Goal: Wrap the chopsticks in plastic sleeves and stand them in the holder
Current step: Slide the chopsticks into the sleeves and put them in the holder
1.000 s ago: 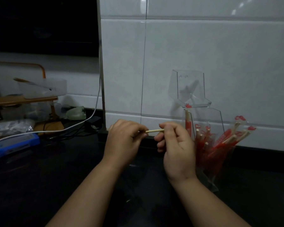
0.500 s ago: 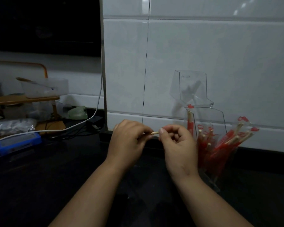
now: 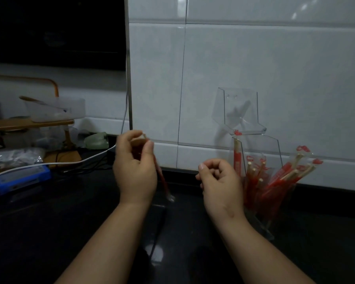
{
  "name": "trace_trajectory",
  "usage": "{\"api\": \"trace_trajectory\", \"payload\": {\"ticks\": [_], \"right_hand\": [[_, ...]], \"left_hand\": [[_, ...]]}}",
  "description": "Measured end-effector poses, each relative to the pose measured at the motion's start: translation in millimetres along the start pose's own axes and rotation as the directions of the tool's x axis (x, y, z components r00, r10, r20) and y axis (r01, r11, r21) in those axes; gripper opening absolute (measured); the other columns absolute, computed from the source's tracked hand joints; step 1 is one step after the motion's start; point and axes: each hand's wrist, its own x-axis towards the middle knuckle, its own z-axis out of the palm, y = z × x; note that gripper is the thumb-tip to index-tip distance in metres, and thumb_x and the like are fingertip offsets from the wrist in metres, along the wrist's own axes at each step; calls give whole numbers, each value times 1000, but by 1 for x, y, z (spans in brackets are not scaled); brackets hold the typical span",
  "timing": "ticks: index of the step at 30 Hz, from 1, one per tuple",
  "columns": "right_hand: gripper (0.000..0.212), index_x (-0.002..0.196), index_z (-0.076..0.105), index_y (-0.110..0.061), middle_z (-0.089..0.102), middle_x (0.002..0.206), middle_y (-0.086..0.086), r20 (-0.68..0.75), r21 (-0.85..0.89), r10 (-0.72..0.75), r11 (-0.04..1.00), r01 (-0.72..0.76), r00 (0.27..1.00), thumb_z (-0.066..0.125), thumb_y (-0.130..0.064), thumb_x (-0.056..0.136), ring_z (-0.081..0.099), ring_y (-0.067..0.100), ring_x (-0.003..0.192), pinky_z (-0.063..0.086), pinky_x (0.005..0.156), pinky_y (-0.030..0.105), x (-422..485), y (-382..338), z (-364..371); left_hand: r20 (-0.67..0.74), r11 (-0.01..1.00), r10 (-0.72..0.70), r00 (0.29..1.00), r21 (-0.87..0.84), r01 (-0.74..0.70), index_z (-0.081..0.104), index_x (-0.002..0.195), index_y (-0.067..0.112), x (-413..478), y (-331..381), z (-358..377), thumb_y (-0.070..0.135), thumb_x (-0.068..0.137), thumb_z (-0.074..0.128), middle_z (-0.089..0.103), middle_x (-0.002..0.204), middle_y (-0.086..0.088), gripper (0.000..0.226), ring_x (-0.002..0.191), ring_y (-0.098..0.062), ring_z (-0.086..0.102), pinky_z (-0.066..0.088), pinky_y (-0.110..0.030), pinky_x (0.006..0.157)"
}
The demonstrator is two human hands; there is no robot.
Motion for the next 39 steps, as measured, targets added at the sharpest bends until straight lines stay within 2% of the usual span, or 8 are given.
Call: {"api": "trace_trajectory", "payload": {"ticks": [4, 8, 12, 15, 18, 25, 32, 39], "right_hand": [[14, 80, 60, -14, 62, 67, 1, -13, -33, -11, 999, 10, 1000, 62, -9, 93, 55, 7, 60, 47, 63, 30, 1, 2, 1], [16, 77, 61, -16, 57, 64, -7, -17, -109, -40, 993, 38, 999, 64, -9, 90, 50, -1, 57, 41, 57, 17, 2, 4, 0], [15, 84, 65, -23, 66, 80, -9, 39, -215, -27, 976, 35, 999, 62, -11, 92, 57, -3, 72, 43, 67, 11, 2, 8, 1], [13, 99, 69, -25, 67, 96, -10, 133, -325, 19, 945, 26, 991, 58, -20, 95, 59, 6, 92, 44, 81, 20, 0, 10, 1], [13, 96, 68, -30, 67, 94, -11, 228, -443, 99, 896, 13, 969, 55, -28, 97, 59, 8, 90, 44, 79, 25, 0, 10, 1], [12, 80, 65, -29, 65, 76, -11, 228, -533, 113, 846, 27, 967, 62, -26, 90, 59, 5, 75, 48, 71, 27, 3, 11, -3], [13, 88, 66, -29, 63, 77, -9, 406, -619, 173, 774, 131, 897, 60, -41, 91, 59, 9, 75, 49, 70, 28, -7, 4, 0], [13, 93, 67, -30, 59, 79, -10, 378, -574, 65, 799, 179, 923, 59, -40, 92, 56, 8, 76, 48, 69, 29, -9, -10, -3]], "left_hand": [[-132, 999, 0, 991, -39, -5, 54, 110, 29, -1, 5, -2, 8, 95, 62, 60, 92, 14, 26, 79, 1, 63, 53, -16, 68], [-185, 986, -156, 970, -87, 142, 59, 96, 31, 7, -5, -1, 11, 96, 62, 62, 89, 8, 20, 76, -4, 62, 54, -21, 66], [-209, 931, -350, 913, -182, 316, 62, 86, 25, 14, -16, 1, 8, 95, 61, 63, 83, 2, 19, 70, -8, 60, 55, -26, 65], [-201, 819, -541, 817, -348, 457, 62, 83, 18, 19, -22, 3, 4, 97, 57, 62, 83, -3, 20, 64, -8, 58, 51, -21, 60], [-192, 746, -626, 756, -430, 509, 61, 84, 16, 22, -28, 3, 4, 98, 55, 61, 80, -4, 19, 62, -10, 57, 49, -19, 56], [-137, 748, -621, 772, -397, 531, 67, 92, 22, 22, -26, 1, 11, 95, 63, 68, 88, 0, 13, 77, -12, 62, 47, -21, 57], [33, 739, -600, 800, -361, 569, 70, 95, 16, 15, -16, 3, 6, 93, 63, 69, 92, -6, 12, 82, -12, 66, 53, -24, 62], [146, 735, -557, 818, -372, 567, 69, 96, 13, 12, -13, 5, 4, 94, 61, 68, 91, -6, 12, 83, -13, 65, 53, -22, 61]]}}
